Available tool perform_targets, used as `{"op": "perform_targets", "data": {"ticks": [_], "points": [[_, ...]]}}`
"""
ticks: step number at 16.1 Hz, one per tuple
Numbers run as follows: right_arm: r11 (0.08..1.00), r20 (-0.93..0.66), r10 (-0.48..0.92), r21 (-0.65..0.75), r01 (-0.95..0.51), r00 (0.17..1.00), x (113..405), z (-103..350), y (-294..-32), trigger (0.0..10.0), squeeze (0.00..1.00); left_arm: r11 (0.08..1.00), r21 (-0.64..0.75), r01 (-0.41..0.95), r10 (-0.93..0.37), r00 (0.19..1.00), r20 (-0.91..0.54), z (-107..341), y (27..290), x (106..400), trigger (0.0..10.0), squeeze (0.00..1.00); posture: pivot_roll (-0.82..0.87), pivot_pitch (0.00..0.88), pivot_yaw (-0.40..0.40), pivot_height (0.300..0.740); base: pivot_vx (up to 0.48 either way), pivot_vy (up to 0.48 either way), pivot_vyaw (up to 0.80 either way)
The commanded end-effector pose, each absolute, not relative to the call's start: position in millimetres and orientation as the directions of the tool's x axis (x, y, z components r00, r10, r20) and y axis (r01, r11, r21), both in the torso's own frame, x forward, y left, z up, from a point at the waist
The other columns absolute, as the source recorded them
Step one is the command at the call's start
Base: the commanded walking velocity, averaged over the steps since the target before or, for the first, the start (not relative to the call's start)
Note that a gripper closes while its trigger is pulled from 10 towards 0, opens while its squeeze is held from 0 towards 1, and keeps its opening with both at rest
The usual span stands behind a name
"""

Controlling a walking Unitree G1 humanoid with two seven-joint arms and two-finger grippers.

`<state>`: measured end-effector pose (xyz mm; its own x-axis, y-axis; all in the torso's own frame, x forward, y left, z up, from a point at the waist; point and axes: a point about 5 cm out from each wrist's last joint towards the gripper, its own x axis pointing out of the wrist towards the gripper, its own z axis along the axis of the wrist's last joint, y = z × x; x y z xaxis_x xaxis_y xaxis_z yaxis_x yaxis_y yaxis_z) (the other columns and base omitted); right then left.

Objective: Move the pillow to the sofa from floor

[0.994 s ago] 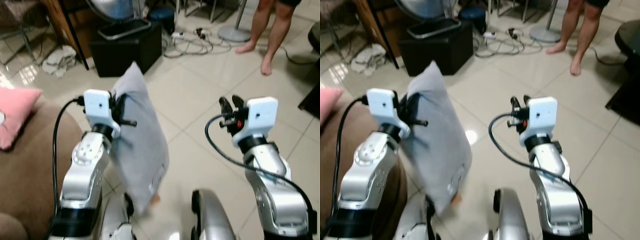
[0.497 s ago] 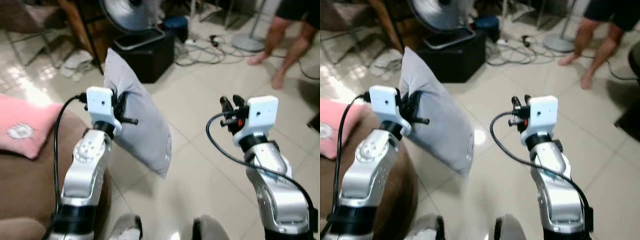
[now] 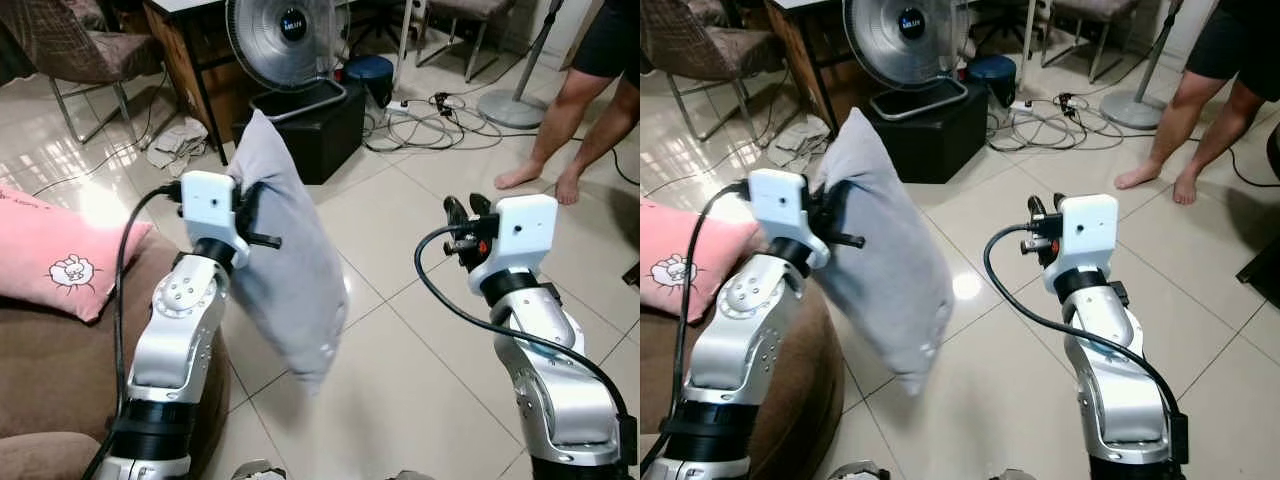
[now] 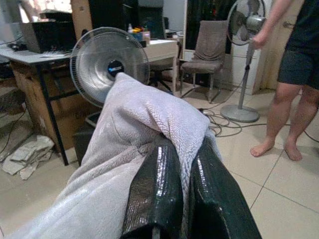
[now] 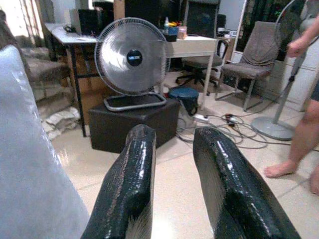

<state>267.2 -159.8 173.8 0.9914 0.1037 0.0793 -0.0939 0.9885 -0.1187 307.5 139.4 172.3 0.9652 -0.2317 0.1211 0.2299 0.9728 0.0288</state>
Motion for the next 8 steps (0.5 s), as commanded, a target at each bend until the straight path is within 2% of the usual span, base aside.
{"op": "perform_targets", "data": {"ticks": [1,3,5,8], "points": [[0.984,0.054,0.112,-0.144,-0.103,0.992,266,168,-159,10.0,0.00,0.970,0.067,0.233,-0.241,0.953,0.185,187,139,310,10.0,0.00,-0.11,0.000,0.046,0.740,0.000,0.000,0.00],[0.972,0.022,0.190,-0.146,-0.185,0.982,266,163,-149,10.0,0.00,0.969,0.075,0.235,-0.245,0.950,0.192,189,137,313,10.0,0.00,-0.11,0.000,0.048,0.740,0.266,0.000,0.80],[0.918,-0.030,0.346,-0.195,-0.345,0.938,258,155,-132,10.0,0.00,0.970,0.077,0.230,-0.241,0.951,0.192,189,137,315,10.0,0.00,-0.11,0.000,0.047,0.740,0.270,0.000,0.80],[0.891,-0.049,0.401,-0.211,-0.402,0.915,256,152,-126,10.0,0.00,0.971,0.077,0.227,-0.238,0.951,0.196,190,138,316,10.0,0.00,-0.11,0.000,0.040,0.740,0.278,0.000,0.80]]}}
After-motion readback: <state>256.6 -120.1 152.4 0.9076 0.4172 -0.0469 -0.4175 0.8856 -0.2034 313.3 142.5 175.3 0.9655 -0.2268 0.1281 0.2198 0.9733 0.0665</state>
